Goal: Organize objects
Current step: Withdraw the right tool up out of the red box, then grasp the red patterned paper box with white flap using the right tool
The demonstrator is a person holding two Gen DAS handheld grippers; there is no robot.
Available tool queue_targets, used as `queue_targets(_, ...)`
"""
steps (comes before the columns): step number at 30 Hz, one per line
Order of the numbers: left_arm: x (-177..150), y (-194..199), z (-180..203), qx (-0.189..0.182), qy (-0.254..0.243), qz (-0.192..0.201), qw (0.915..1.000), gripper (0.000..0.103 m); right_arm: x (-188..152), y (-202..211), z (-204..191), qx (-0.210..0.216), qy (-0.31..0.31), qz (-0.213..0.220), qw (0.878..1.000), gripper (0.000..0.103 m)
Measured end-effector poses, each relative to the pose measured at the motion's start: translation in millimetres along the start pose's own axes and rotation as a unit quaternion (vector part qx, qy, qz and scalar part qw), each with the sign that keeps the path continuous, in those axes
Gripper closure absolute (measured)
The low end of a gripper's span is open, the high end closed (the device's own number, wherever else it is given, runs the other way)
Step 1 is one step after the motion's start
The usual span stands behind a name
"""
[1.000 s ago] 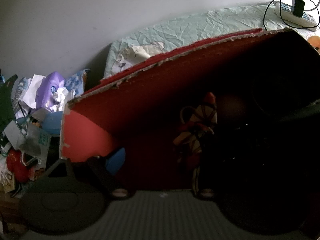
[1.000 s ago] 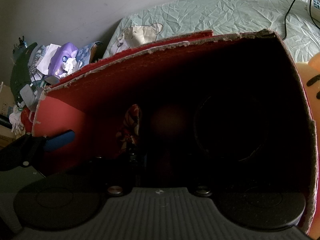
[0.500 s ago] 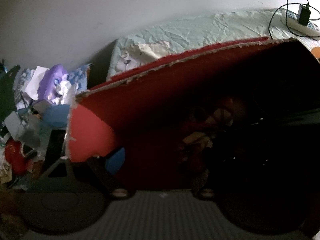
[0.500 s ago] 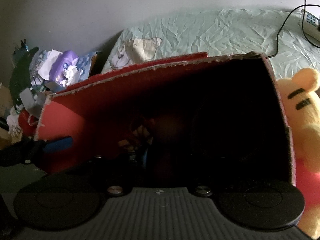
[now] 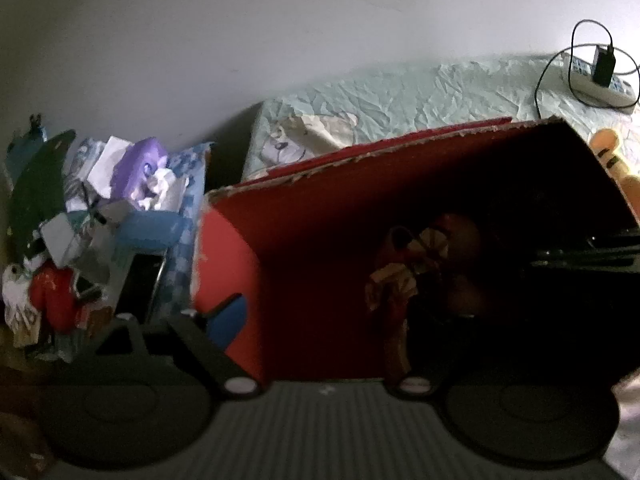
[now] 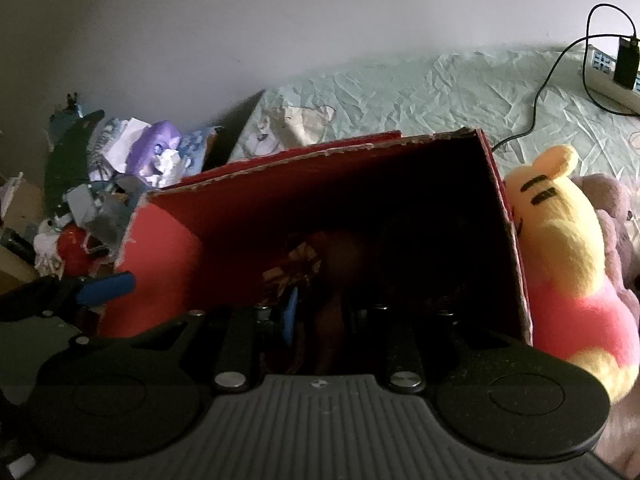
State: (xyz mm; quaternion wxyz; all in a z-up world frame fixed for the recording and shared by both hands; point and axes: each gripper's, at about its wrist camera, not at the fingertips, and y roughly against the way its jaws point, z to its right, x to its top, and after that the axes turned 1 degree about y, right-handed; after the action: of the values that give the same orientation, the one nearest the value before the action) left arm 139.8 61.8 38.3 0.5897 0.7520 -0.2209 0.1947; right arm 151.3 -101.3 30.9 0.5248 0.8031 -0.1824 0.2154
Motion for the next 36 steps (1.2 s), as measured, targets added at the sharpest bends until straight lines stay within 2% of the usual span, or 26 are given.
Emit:
queue_targets(18,-39,41,-13,-0.018,0.054,0.006,0.9984,0.013,-37,45,-16,0.050,0.007,0.051,0.997,0.073)
queue_targets(24,-49,49,-18,-0.017,0.064,0.005,0.9978,0.013,-46,57,-19,0.081,0.015,0.061,0.995,0.073)
queue_targets(30,-63,65,-32,-0.035,0.081,0.015,0.9960,0.015,-58,64,-26,0.123,0.039,0.059,0.990,0.073)
queue_targets(36,-83,83,-43,-0.045,0.093,0.024,0.9944,0.012,-73,69,-35,0.162,0.074,0.061,0.982,0.072)
